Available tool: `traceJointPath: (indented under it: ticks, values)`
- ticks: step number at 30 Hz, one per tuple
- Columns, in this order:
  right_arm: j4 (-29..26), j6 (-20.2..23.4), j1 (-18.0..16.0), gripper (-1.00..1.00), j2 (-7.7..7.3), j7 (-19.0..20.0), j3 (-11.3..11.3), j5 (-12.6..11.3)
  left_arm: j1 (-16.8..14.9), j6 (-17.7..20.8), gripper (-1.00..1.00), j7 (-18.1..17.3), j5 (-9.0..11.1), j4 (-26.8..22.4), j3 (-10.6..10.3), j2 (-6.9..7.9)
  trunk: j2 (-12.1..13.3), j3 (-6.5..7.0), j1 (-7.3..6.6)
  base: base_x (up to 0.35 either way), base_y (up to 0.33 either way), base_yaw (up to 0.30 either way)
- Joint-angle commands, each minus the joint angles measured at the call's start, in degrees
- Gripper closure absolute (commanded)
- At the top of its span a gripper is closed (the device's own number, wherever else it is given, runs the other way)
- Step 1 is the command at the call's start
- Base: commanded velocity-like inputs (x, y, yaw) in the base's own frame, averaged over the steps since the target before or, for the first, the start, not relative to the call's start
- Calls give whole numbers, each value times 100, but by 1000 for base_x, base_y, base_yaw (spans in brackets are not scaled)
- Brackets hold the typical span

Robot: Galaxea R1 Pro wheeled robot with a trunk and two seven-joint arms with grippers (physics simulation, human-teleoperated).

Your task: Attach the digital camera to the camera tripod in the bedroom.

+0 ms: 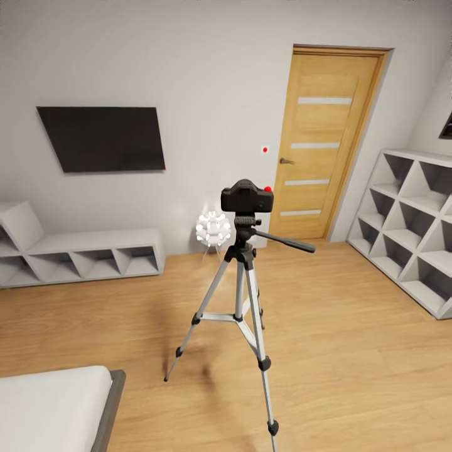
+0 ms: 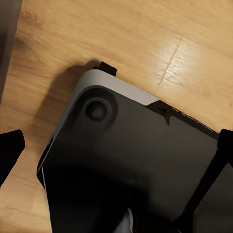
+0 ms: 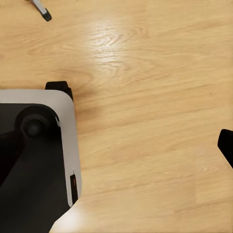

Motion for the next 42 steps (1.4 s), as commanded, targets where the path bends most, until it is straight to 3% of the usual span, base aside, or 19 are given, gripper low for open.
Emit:
traceJointPath:
  ticks: [1, 10, 16, 22, 42]
  values:
    - [20, -31, -9, -100, 2, 26, 11, -34, -1, -11, -100, 18, 53, -1, -48, 5, -11, -2, 3, 0, 0, 0]
    - [18, -18, 97, -100, 42, 48, 56, 63, 7, -3, -100, 11, 91, -5, -42, 10, -11, 80, 3, 0, 0, 0]
    - [18, -19, 119, -100, 48, 100, 65, 524, 6, 1, -100, 10, 89, -1, -41, 11, -11, 134, 3, 0, 0, 0]
    - [19, -30, 122, -100, 55, 104, 64, 736, 6, -3, -100, 10, 87, -1, -40, 25, -11, 189, 3, 0, 0, 0]
    - [20, -150, 219, -100, 65, 88, 64, 780, 5, -21, -100, 2, -11, -82, -81, 67, -11, 372, 3, 0, 0, 0]
